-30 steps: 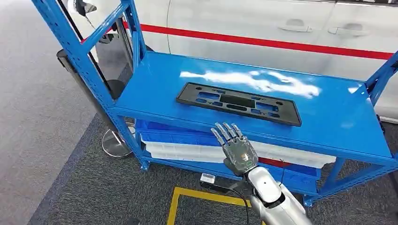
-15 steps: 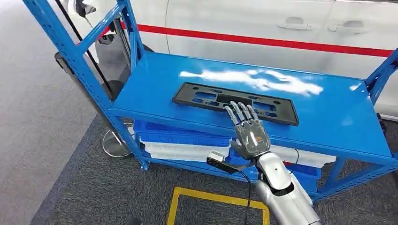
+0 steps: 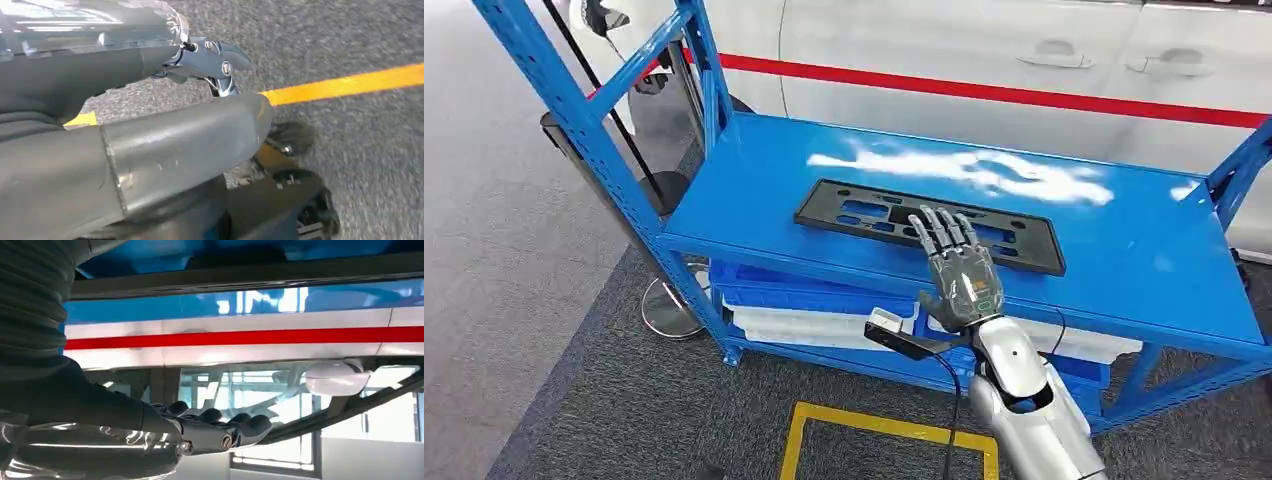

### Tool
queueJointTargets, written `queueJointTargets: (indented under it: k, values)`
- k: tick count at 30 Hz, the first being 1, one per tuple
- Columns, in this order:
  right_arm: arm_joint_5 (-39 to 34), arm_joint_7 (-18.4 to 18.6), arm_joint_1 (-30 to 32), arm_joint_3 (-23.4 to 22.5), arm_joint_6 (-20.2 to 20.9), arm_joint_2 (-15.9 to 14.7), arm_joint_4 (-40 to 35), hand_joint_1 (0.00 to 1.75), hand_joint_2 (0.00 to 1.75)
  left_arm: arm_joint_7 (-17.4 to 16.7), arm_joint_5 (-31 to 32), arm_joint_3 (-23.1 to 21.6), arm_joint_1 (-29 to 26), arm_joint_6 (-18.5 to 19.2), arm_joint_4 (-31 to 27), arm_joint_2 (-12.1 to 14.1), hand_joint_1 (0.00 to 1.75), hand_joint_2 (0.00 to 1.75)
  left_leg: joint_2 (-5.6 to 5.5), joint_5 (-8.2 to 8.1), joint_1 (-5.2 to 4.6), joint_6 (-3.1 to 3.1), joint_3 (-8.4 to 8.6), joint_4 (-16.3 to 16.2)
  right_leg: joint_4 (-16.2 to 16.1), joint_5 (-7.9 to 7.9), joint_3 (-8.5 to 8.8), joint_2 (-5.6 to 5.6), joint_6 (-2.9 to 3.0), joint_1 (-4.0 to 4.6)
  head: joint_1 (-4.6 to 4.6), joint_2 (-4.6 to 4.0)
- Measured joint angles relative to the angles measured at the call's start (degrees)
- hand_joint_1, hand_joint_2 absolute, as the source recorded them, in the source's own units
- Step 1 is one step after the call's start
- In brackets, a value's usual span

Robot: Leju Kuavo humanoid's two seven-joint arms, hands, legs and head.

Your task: Take the parts from the cabinet and place them on the table.

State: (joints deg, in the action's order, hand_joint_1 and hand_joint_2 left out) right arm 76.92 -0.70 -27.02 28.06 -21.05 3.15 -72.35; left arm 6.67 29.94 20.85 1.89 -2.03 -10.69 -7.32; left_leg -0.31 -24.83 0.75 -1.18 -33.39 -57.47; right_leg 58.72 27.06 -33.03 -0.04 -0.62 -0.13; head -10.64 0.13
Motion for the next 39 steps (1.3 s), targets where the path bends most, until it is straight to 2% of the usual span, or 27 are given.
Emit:
queueJointTargets:
  k: [2, 4, 5, 6, 7, 9, 10, 11, 14, 16, 18, 19, 20, 21, 23, 25, 26, 29, 30, 31, 32, 33, 35, 36, 37, 38, 39]
  values:
    - [0.09, 0.02, -0.18, -0.07, 0.07, 0.15, 0.0, 0.0, 1.75, 0.0, -0.04, 0.02, 0.03, 0.0, -0.02, -0.02, 0.0, 0.0, 0.04, -0.02, -0.14, -0.49, 0.36, 0.36, 4.04, 2.41, -1.75, 0.09, -0.38, -0.19, 0.02, 0.0]
    - [0.24, 0.02, 0.11, -0.07, 0.39, 0.17, 0.18, 0.0, 1.75, 0.0, -0.07, 0.02, 0.09, -0.02, -0.02, -0.02, 0.0, 0.0, 0.03, -0.16, -0.15, -0.67, 0.41, 0.34, 13.69, 6.37, -6.96, 0.08, -0.79, -0.42, 0.02, 0.0]
    - [0.24, 0.02, 0.28, -0.09, 0.46, 0.17, 0.29, 0.0, 1.75, -0.02, -0.07, 0.02, 0.06, -0.04, 0.0, -0.02, 0.0, 0.0, 0.01, -0.27, -0.15, -0.68, 0.43, 0.31, 16.65, 6.96, -8.81, 0.08, -0.94, -0.53, 0.02, 0.0]
    - [0.24, 0.02, 0.38, -0.09, 0.52, 0.17, 0.35, 0.0, 1.75, -0.09, -0.09, 0.02, -0.01, -0.04, 0.0, -0.02, 0.0, 0.0, -0.02, -0.37, -0.14, -0.6, 0.55, 0.3, 17.36, 6.25, -9.62, 0.06, -1.06, -0.7, 0.02, 0.0]
    - [0.24, 0.02, 0.4, -0.09, 0.55, 0.17, 0.37, 0.0, 1.75, -0.11, -0.09, 0.02, -0.07, -0.07, 0.0, -0.02, 0.0, 0.0, -0.05, -0.52, -0.13, -0.49, 0.75, 0.28, 15.58, 4.4, -9.12, 0.04, -1.14, -0.87, 0.02, 0.0]
    - [0.26, 0.02, 0.32, -0.09, 0.57, 0.2, 0.37, 0.0, 1.75, -0.15, -0.09, 0.02, -0.08, -0.07, -0.02, -0.09, 0.0, 0.0, -0.13, -1.17, -0.07, -0.11, 1.42, -0.02, 5.89, -1.58, -4.78, 0.02, -1.19, -1.24, 0.02, 0.0]
    - [0.3, 0.02, 0.27, -0.11, 0.68, 0.2, 0.37, 0.0, 1.75, -0.15, -0.09, 0.02, -0.06, -0.07, -0.02, -0.11, 0.0, 0.0, -0.14, -1.52, -0.07, 0.11, 1.57, -0.26, 2.27, -3.16, -3.13, -0.01, -1.13, -1.32, 0.02, -0.02]
    - [0.41, 0.02, 0.15, -0.11, 0.91, 0.28, 0.44, 0.0, 1.75, -0.15, -0.09, 0.02, 0.02, -0.07, -0.02, -0.11, 0.0, 0.0, -0.2, -2.04, -0.52, 0.71, 1.28, -0.82, 0.52, -1.93, -2.37, 0.05, -0.85, -0.85, 0.02, 0.0]
    - [1.03, 0.37, 0.28, -0.26, 1.33, 0.44, 0.48, 0.0, 1.75, -0.17, 0.07, 0.02, 0.05, -0.07, 0.0, -0.11, 0.0, 0.0, -0.14, -2.16, -0.27, 1.67, 1.47, -0.42, 0.74, -1.76, -2.64, 0.27, 0.48, -0.57, 0.0, 0.0]
    - [1.33, 0.55, 0.29, -0.55, 1.48, 0.59, 0.44, 0.0, 1.75, -0.15, 0.61, 0.02, 0.07, -0.04, -0.02, -0.11, 0.0, 0.0, -0.01, -2.96, -0.05, 2.3, 1.41, -1.28, 0.25, -1.74, -2.01, 0.22, 1.32, -0.97, 0.02, 0.0]
    - [1.53, 0.68, 0.27, -0.79, 1.62, 0.65, 0.4, 0.0, 1.75, -0.13, 0.98, 0.0, 0.1, 0.09, -0.02, -0.11, 0.0, 0.0, 0.0, -5.92, -0.04, 2.65, -1.53, -7.38, 0.23, -1.37, -1.66, 0.1, 1.89, -0.94, 0.02, 0.0]
    - [1.7, 0.7, 0.47, -0.9, 1.81, 0.65, 0.37, 0.0, 1.75, -0.13, 0.98, -0.02, 0.08, 0.18, -0.02, -0.11, 0.0, 0.0, 0.0, -8.08, -0.03, 2.84, -4.63, -13.02, 0.24, -1.2, -1.51, 0.07, 2.11, -0.79, 0.0, 0.0]
    - [1.77, 0.72, 0.71, -1.14, 1.88, 0.65, 0.35, 0.0, 1.75, -0.13, 1.01, -0.02, 0.0, 0.28, 0.0, -0.11, 0.0, 0.0, 0.0, -9.25, -0.03, 2.93, -7.01, -17.03, 0.25, -1.0, -1.38, 0.06, 2.23, -0.67, 0.0, 0.0]
    - [1.81, 0.74, 0.98, -1.25, 1.92, 0.65, 0.33, 0.0, 1.75, -0.13, 1.05, -0.02, -0.11, 0.31, 0.0, -0.11, 0.0, 0.0, 0.0, -9.06, -0.03, 2.91, -8.59, -19.11, 0.25, -0.78, -1.15, 0.1, 2.27, -0.59, 0.0, 0.0]
    - [1.88, 0.85, 1.29, -1.44, 1.99, 0.63, 0.31, 0.0, 1.75, -0.13, 1.07, -0.04, -0.22, 0.48, -0.02, -0.11, 0.0, 0.0, 0.0, -4.95, -0.06, 2.52, -7.57, -15.1, 0.26, -0.25, -0.34, 0.33, 2.21, -0.44, 0.0, 0.0]
    - [2.03, 0.85, 1.3, -1.49, 2.08, 0.65, 0.13, 0.0, 1.75, -0.13, 1.11, -0.04, -0.17, 0.72, 0.0, -0.11, 0.0, 0.0, 0.0, 1.36, -0.2, 1.58, -3.29, -4.8, 0.24, 0.5, 0.87, 0.43, 2.04, -0.28, 0.0, 0.0]
    - [2.08, 0.85, 1.3, -1.53, 2.18, 0.63, 0.13, 0.0, 1.75, -0.13, 1.16, -0.04, -0.17, 0.81, 0.0, 0.0, 0.0, 0.0, 0.01, 1.06, -0.56, 1.01, -2.21, -2.78, 0.15, 0.75, 1.09, 0.41, 1.87, -0.22, 0.02, 0.0]
    - [2.16, 0.9, 1.47, -1.64, 2.45, 0.63, 0.13, 0.0, 1.75, -0.13, 1.79, -0.07, 0.08, 0.94, -0.02, 0.02, 0.0, 0.0, 0.02, 0.35, -0.95, 0.65, -1.94, -1.49, 0.16, 0.9, 0.62, 0.36, 0.94, -0.23, 0.02, 0.0]
    - [2.21, 0.87, 1.46, -1.64, 2.45, 0.63, 0.13, 0.0, 1.75, -0.13, 1.92, -0.07, 0.0, 0.96, -0.02, 0.04, 0.0, 0.0, -0.01, 0.27, -0.94, 0.37, -1.79, -1.19, -0.1, 0.98, 0.83, 0.33, 0.6, -0.2, 0.02, 0.0]
    - [2.27, 0.87, 1.51, -1.66, 2.47, 0.63, -0.04, 0.0, 1.75, -0.13, 1.9, -0.07, -0.13, 0.98, 0.0, 0.0, 0.0, 0.0, 0.09, 0.56, -0.04, 0.09, -0.97, -0.16, 0.11, 1.45, 1.07, 0.2, 0.23, -0.01, 0.0, 0.02]
    - [2.32, 0.87, 1.42, -1.84, 2.47, 0.63, -0.02, 0.0, 1.75, -0.04, 1.92, -0.09, -0.21, 1.01, 0.0, 0.0, 0.0, 0.0, 0.07, 0.5, -0.21, -0.07, -0.36, 0.27, 1.35, 1.88, 0.8, 0.13, -0.02, -0.09, 0.04, 0.0]
    - [2.32, 0.87, 1.33, -2.05, 2.51, 0.63, -0.02, 0.0, 1.75, -0.04, 1.92, -0.09, -0.12, 1.03, 0.0, 0.0, 0.0, 0.0, 0.11, 0.37, -0.2, -0.32, -0.15, 0.32, 4.71, 3.59, -1.04, 0.17, -0.07, -0.15, 0.07, -0.02]
    - [2.34, 1.05, 1.76, -2.43, 2.62, 0.57, 0.09, 0.0, 1.75, -0.02, 1.92, -0.09, 0.01, 1.14, 0.0, 0.0, 0.0, 0.0, 0.1, -0.06, -0.21, -0.62, 0.18, 0.31, 14.4, 7.14, -6.85, 0.14, -0.43, -0.35, 0.04, 0.0]
    - [2.34, 1.07, 2.03, -2.49, 2.64, 0.55, 0.13, 0.0, 1.75, -0.02, 1.92, -0.09, 0.02, 1.22, 0.0, 0.0, 0.0, 0.0, 0.07, -0.27, -0.21, -0.59, 0.38, 0.28, 16.85, 7.2, -8.7, 0.14, -0.6, -0.43, 0.07, 0.0]
    - [2.34, 1.07, 2.21, -2.49, 2.67, 0.48, 0.18, 0.0, 1.75, -0.02, 1.92, -0.09, -0.04, 1.29, 0.0, 0.0, 0.0, 0.0, 0.05, -0.5, -0.2, -0.53, 0.68, 0.27, 17.1, 6.23, -9.45, 0.12, -0.71, -0.58, 0.07, 0.0]
    - [2.36, 1.09, 2.27, -2.51, 2.71, 0.44, 0.18, 0.0, 1.75, -0.02, 1.92, -0.11, -0.15, 1.31, 0.0, -0.02, 0.0, 0.0, 0.02, -0.86, -0.19, -0.43, 1.16, 0.22, 14.61, 3.66, -8.9, 0.1, -0.75, -0.76, 0.04, 0.0]
    - [2.49, 1.09, 2.24, -2.51, 2.78, 0.44, 0.15, 0.0, 1.75, -0.04, 1.95, -0.11, -0.21, 1.42, 0.0, -0.02, 0.0, 0.0, 0.01, -1.27, -0.15, -0.23, 1.67, 0.08, 10.1, 0.37, -7.09, 0.07, -0.73, -0.86, 0.04, 0.0]
